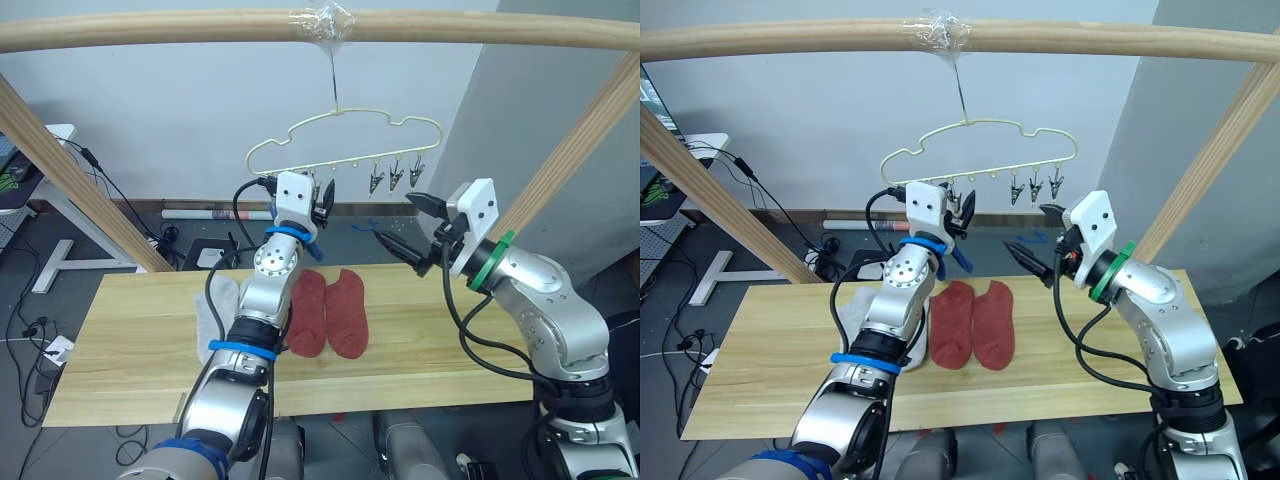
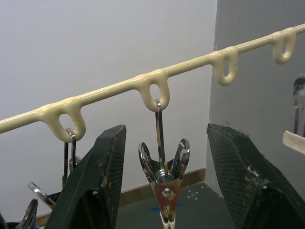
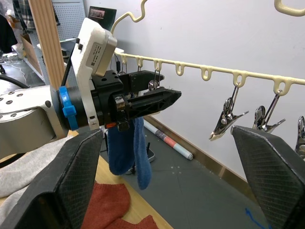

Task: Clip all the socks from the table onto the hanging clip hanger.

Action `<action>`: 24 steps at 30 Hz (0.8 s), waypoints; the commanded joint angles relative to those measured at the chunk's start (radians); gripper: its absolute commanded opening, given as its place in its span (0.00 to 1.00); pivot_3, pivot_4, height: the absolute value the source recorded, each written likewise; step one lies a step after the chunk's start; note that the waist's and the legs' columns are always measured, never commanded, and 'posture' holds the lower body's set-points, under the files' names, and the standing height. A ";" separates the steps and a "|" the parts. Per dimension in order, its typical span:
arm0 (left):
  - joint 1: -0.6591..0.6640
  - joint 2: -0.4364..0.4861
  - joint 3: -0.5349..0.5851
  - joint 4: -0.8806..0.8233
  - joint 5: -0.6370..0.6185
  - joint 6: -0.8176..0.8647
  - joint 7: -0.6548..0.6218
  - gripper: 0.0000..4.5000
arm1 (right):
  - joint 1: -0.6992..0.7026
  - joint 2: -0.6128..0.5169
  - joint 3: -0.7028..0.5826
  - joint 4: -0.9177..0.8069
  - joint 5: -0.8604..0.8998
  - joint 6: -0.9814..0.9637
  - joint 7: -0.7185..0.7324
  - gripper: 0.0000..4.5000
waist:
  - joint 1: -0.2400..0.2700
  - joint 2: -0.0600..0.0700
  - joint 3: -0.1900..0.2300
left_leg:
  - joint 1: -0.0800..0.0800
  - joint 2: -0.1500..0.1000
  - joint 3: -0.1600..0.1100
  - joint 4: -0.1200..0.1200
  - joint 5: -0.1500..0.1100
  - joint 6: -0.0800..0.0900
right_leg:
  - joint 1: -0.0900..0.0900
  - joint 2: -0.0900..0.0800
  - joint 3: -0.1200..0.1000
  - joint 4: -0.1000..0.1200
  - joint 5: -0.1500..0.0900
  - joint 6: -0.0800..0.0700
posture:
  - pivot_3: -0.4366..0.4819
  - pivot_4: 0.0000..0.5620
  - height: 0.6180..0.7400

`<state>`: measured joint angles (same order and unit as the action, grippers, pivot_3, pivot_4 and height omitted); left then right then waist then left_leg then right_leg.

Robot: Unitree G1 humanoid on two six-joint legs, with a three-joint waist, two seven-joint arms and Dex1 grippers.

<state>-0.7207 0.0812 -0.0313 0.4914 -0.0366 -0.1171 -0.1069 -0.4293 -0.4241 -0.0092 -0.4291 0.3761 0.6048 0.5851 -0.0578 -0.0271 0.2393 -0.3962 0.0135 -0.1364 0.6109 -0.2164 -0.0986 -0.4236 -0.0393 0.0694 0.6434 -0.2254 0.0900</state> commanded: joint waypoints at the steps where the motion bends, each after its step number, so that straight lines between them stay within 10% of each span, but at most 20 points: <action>1: -0.021 -0.008 0.007 -0.017 0.007 -0.022 -0.001 0.61 | -0.017 -0.009 -0.009 -0.031 0.012 -0.014 -0.005 1.00 | 0.000 0.000 0.000 | 0.000 0.000 0.000 0.000 0.000 0.000 | 0.000 0.000 0.000 0.000 0.000 0.000 | 0.40 0.38 1.00; 12: -0.022 -0.013 0.012 -0.023 0.002 -0.017 -0.004 0.07 | -0.011 -0.009 -0.005 -0.036 0.011 -0.013 -0.007 1.00 | 0.000 0.000 0.000 | 0.000 0.000 0.000 0.000 0.000 0.000 | 0.000 0.000 0.000 0.000 0.000 0.000 | 0.40 0.38 1.00; 24: -0.004 0.002 0.028 -0.098 -0.059 0.137 -0.075 0.02 | 0.030 0.018 0.159 0.085 -0.132 -0.038 -0.071 1.00 | 0.000 0.000 0.000 | 0.000 0.000 0.000 0.000 0.000 0.000 | 0.000 0.000 0.000 0.000 0.000 0.000 | 0.43 0.36 1.00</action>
<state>-0.7229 0.0832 -0.0143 0.4499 -0.0611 -0.0354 -0.1522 -0.4242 -0.4036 0.0783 -0.3881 0.3140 0.5807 0.5400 -0.0574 -0.0273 0.2391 -0.3950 0.0136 -0.1365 0.6109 -0.2164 -0.0986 -0.4226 -0.0392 0.0693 0.6435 -0.2254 0.0900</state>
